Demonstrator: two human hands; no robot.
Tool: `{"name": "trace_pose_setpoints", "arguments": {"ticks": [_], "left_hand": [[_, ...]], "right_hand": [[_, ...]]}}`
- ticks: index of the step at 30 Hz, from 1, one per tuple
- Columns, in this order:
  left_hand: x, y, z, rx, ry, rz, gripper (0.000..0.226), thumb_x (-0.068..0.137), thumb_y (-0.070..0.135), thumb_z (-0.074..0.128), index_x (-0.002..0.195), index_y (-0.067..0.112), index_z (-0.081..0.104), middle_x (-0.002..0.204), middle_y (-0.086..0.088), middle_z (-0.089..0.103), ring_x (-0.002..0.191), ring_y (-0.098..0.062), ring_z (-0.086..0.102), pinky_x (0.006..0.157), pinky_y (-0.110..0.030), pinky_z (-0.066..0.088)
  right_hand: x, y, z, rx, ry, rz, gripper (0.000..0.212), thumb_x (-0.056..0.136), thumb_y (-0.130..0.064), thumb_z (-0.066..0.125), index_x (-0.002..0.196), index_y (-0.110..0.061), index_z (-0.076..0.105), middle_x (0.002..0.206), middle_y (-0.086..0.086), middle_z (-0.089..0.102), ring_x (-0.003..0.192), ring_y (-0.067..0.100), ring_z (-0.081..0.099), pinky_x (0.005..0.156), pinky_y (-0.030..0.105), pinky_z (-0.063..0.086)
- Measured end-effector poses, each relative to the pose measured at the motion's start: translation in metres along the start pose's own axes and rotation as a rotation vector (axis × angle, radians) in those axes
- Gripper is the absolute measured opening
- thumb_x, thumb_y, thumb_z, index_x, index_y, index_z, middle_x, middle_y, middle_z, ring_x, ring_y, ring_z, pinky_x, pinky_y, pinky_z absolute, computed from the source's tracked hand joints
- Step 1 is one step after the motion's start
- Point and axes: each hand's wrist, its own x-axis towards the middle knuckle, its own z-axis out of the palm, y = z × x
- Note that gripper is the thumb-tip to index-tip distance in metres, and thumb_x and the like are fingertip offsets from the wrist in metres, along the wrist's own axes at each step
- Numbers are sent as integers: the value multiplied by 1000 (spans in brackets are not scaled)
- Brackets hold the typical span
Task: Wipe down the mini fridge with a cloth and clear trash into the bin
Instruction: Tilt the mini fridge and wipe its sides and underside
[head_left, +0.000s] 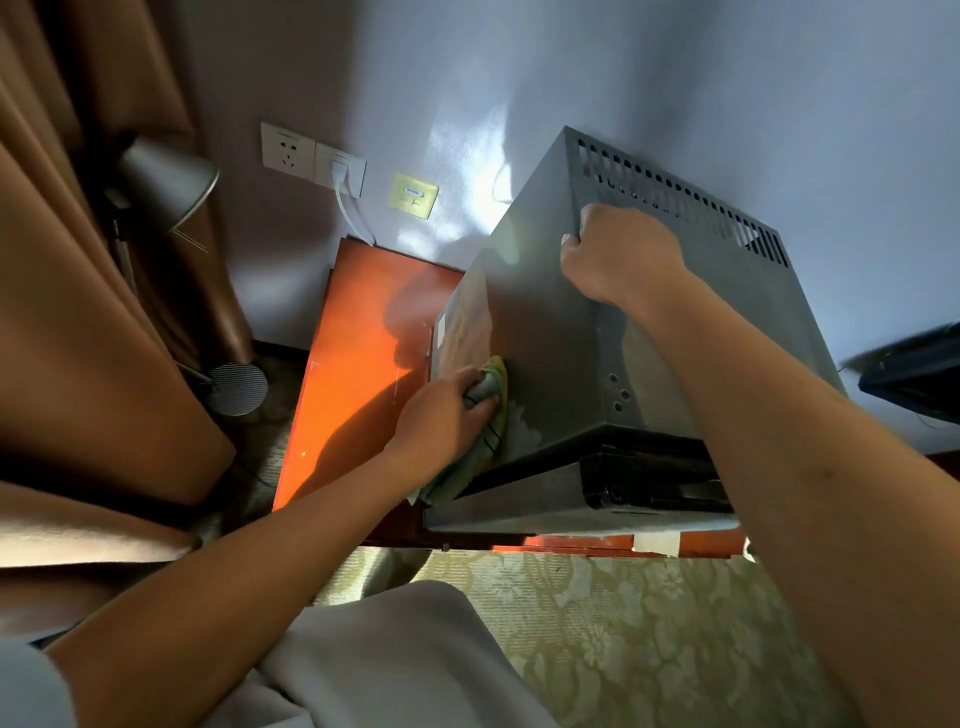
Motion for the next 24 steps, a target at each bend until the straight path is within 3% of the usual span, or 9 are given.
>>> {"name": "trace_pose_setpoints", "arguments": {"ticks": [4, 8, 11, 13, 15, 17, 21, 24], "left_hand": [[-19, 26, -2, -127, 16, 127, 16, 86, 60, 56, 97, 48, 56, 84, 24, 62, 76, 7, 59, 56, -17, 39], [-13, 37, -6, -160, 54, 146, 17, 89, 58, 55, 101, 46, 56, 87, 24, 62, 81, 8, 58, 58, -14, 38], [-13, 8, 2, -85, 1, 36, 21, 93, 50, 56, 109, 38, 59, 91, 16, 64, 82, -1, 61, 62, -22, 42], [-23, -11, 9, -77, -53, -50, 18, 93, 42, 59, 106, 30, 62, 92, 6, 68, 86, -16, 65, 66, -30, 46], [-36, -19, 16, -88, -67, -70, 15, 92, 40, 60, 101, 28, 62, 89, 3, 68, 85, -18, 65, 67, -32, 47], [-43, -11, 16, -105, -23, -29, 14, 90, 45, 60, 95, 33, 61, 82, 9, 66, 80, -11, 64, 61, -28, 43], [-37, 33, 7, -249, 87, 133, 17, 88, 53, 59, 96, 39, 61, 84, 15, 66, 77, 0, 63, 62, -27, 51], [-38, 37, 10, -300, 107, 116, 14, 89, 55, 59, 95, 42, 60, 86, 18, 66, 77, 2, 63, 62, -25, 48]], "right_hand": [[-2, 0, -1, 14, -7, 14, 17, 102, -32, 43, 98, -17, 46, 73, 0, 47, 80, 29, 55, 69, 38, 39], [-9, 4, -5, 88, -25, -24, 25, 104, -40, 44, 100, -16, 47, 78, 0, 52, 80, 27, 54, 70, 38, 41], [-21, 6, -12, 110, -32, -62, 31, 101, -47, 47, 98, -16, 49, 78, -1, 53, 79, 25, 54, 70, 37, 41], [-32, 4, -16, 99, -41, -98, 31, 100, -47, 50, 93, -17, 50, 78, -1, 55, 77, 25, 54, 67, 35, 40], [-44, 3, -18, 68, -71, -136, 31, 99, -44, 52, 85, -16, 52, 76, 1, 57, 71, 23, 55, 60, 32, 38], [-56, 2, -21, 21, -134, -163, 35, 99, -46, 52, 76, -20, 49, 74, 0, 55, 66, 18, 52, 58, 30, 36], [-78, 0, -26, -44, -196, -161, 36, 97, -50, 52, 82, -17, 54, 82, 1, 58, 75, 21, 57, 63, 33, 41], [-93, -1, -30, -79, -264, -138, 31, 95, -40, 54, 79, -14, 57, 85, 5, 62, 75, 24, 59, 62, 32, 42]]}}
